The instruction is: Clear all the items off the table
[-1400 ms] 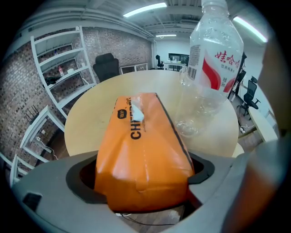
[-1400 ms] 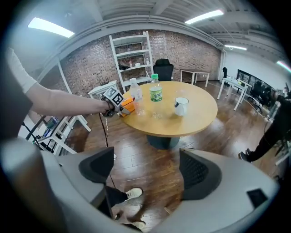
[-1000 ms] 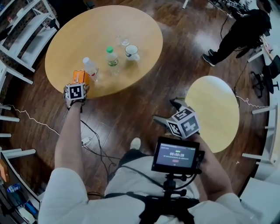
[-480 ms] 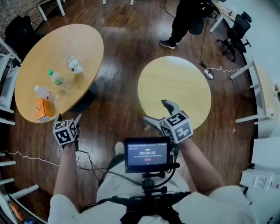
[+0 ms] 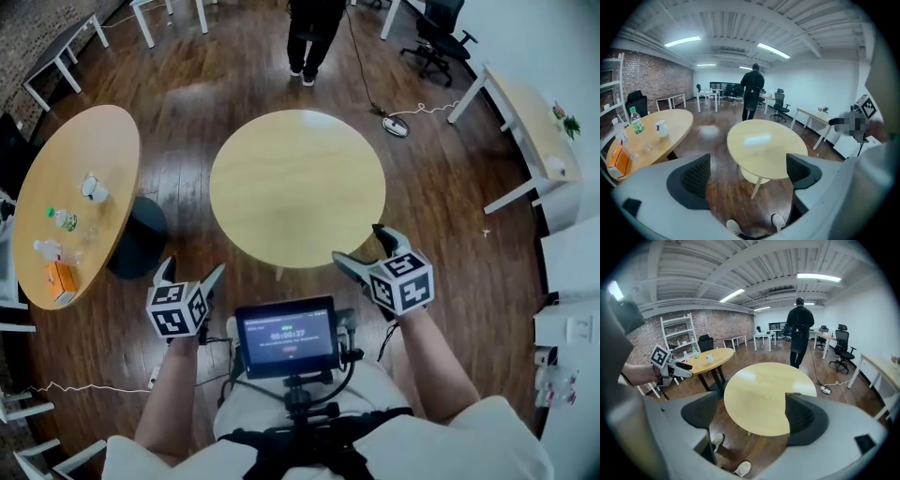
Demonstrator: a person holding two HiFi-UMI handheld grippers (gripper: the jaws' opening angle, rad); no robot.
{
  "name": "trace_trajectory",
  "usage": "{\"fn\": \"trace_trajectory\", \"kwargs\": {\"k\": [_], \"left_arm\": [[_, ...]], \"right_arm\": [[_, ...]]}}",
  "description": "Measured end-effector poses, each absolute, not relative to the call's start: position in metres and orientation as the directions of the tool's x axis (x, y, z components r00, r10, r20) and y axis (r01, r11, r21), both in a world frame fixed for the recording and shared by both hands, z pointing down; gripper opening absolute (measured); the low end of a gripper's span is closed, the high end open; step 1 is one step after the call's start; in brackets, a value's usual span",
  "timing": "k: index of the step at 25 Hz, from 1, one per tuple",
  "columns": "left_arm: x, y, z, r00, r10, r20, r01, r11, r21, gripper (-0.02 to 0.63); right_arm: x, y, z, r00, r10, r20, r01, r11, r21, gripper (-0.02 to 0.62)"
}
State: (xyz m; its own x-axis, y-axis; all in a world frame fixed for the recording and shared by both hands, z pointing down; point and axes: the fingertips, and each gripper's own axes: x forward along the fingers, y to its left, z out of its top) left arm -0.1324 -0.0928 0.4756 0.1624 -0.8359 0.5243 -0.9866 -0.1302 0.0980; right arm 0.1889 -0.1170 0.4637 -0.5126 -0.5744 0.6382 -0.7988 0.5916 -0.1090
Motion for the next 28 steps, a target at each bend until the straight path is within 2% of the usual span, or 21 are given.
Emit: {"fn": "trace_trajectory", "kwargs": {"k": [6, 11, 17, 28], "left_arm": [[-0.04, -0.075, 0.475, 0.219, -0.823, 0.524, -0.976, -0.19, 0.11, 0.511], [-0.008, -0.057, 0.476, 0.209, -0.825, 0.526, -0.978, -0.175, 0.114, 0.509], [0.005, -0.045, 0.461, 0.22, -0.828, 0.516, -0.976, -0.179, 0.127, 0.511], [-0.016, -0.027, 0.455, 0.153, -0.837, 0.526, -0.988, -0.133, 0.076, 0.509]], "right_arm": [[0.265, -0.094, 0.468, -0.496, -0.599, 0.629, -0.82, 0.562, -0.112, 0.468], [0.28, -0.082, 0.468, -0.534, -0.577, 0.618, -0.797, 0.587, -0.139, 0.469], [0.282, -0.088, 0.453, -0.554, -0.599, 0.579, -0.786, 0.605, -0.127, 0.469], [0.274, -0.088, 0.444, -0.564, -0.609, 0.557, -0.778, 0.617, -0.114, 0.469]]}}
